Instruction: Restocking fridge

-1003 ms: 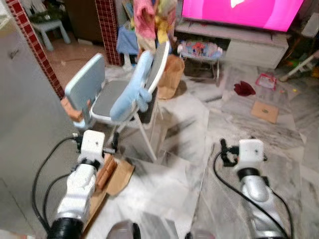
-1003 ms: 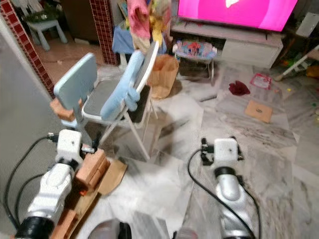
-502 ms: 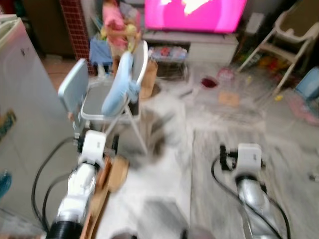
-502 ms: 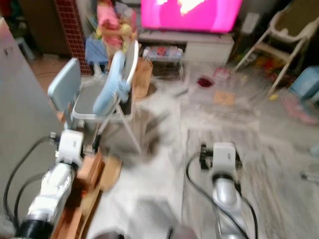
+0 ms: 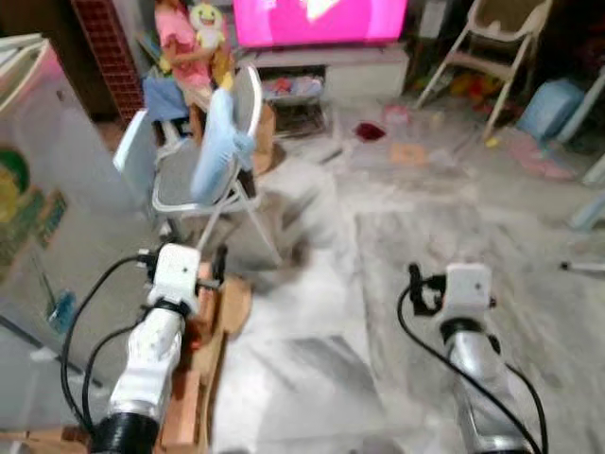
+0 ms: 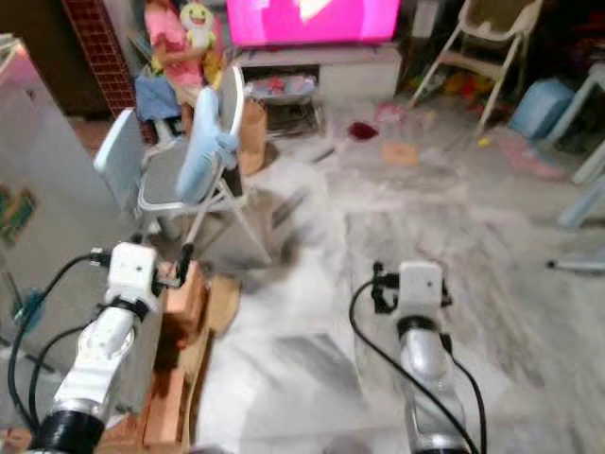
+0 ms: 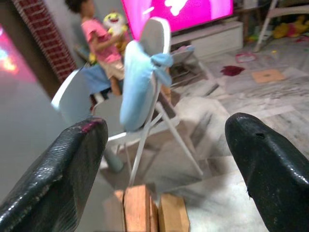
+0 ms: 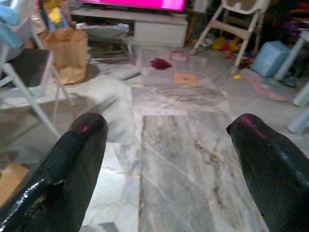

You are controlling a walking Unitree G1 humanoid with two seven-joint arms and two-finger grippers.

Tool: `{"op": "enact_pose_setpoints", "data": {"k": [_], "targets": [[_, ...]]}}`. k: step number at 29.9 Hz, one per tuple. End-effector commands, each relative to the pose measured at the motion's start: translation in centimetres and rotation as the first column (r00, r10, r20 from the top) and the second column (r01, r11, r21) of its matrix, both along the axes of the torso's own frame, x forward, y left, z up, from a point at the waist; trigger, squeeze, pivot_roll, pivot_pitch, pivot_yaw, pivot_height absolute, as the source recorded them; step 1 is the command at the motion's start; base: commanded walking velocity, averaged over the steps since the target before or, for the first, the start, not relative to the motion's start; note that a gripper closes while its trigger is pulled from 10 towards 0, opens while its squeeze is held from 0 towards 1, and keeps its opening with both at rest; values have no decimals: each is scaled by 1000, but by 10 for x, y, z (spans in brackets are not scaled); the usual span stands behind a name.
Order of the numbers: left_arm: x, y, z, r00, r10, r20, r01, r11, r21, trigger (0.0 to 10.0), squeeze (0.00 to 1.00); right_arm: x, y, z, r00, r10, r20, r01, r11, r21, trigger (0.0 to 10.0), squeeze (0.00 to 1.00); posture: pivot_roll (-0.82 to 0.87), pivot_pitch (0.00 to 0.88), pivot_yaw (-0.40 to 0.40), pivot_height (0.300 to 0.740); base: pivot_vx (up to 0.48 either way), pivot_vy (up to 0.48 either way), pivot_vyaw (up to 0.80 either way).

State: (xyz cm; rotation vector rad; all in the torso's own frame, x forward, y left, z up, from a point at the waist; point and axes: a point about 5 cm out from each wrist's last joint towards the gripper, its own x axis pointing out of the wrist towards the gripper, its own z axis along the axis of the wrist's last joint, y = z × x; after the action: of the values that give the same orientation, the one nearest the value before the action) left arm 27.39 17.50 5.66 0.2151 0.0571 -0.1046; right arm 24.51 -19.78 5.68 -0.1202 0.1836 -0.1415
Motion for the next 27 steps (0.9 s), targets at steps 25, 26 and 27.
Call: {"op": "enact_pose_setpoints", "data": {"k": [25, 26, 27], "targets": [[2, -3, -1, 1000, -20, -11, 20, 1000, -15, 10000, 0, 0, 8, 7, 996, 71, 47, -72, 997, 22, 10000, 0, -53, 0, 24, 740, 0, 178, 480], [1, -4, -1, 1000, -28, -13, 28, 1000, -13, 10000, 0, 0, 8, 6, 997, 67, 44, -68, 997, 20, 10000, 0, -51, 0, 25, 740, 0, 0, 0], [-1, -8, -2, 999, -53, -10, 53, 999, -6, 10000, 0, -1, 8, 4, 997, 66, 40, -66, 998, 17, 10000, 0, -51, 0, 26, 740, 0, 0, 0]]}}
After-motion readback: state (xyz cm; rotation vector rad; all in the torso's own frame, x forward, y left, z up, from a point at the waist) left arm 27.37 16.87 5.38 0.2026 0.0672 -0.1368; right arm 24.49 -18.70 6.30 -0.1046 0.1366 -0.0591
